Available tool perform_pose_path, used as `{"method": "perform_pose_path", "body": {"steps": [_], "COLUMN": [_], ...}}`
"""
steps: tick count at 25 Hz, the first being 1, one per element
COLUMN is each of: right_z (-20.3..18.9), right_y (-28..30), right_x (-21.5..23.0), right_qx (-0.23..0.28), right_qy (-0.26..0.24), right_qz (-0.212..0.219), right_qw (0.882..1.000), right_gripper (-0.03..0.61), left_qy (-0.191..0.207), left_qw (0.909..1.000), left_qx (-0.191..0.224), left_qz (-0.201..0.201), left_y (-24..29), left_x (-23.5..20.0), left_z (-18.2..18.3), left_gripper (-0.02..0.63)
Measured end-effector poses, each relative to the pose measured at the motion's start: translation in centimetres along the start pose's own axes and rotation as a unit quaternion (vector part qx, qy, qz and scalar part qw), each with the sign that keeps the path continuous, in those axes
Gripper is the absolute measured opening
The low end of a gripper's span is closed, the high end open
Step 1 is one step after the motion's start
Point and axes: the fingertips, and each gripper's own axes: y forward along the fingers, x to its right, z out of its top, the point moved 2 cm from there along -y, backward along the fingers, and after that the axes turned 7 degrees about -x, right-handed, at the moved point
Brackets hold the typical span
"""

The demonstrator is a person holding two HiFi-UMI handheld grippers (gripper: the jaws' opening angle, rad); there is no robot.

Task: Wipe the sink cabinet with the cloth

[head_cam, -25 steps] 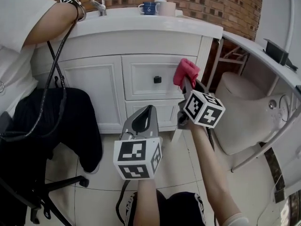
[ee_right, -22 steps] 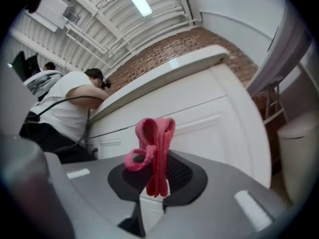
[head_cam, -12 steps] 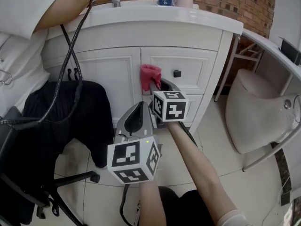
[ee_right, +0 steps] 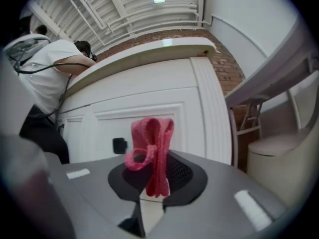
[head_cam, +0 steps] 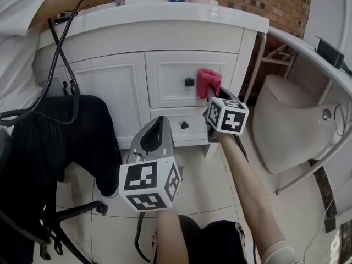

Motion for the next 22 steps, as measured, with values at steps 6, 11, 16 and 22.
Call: {"method": "perform_pose_path", "body": {"steps": [6,11,16,22], "right_z": [-0.3,-1.0,-1.8,-8.2], "right_y": [-0.9,-2.4,-4.4,-0.5], "right_x": [5.0,10.7,5.4,-14.0], "right_qx": [-0.011,-0.019,0.001,-0.046], "right_qy": [-0.021,0.045,0.042,-0.045], "right_qz": [-0.026,-0.105,-0.039,0.172], "right_qw": [0.999,0.993,0.998,0.983], "right_gripper": [0.054,0.052,0.052,0.052], "left_qy": [0.01,0.004,-0.013,0.014], "left_qw": [0.9999,1.0,0.9999,0.9997], "left_qx": [-0.006,-0.004,0.009,0.016], "left_qz": [-0.003,-0.007,-0.001,0.015], "left_y": [0.6,0.4,0.0,0.0], "left_x": [0.5,0.6,-0.6,0.1], "left_z": [-0.1,-0.1,0.1,0.4], "left_gripper": [0.011,0.011,0.011,0.011]}}
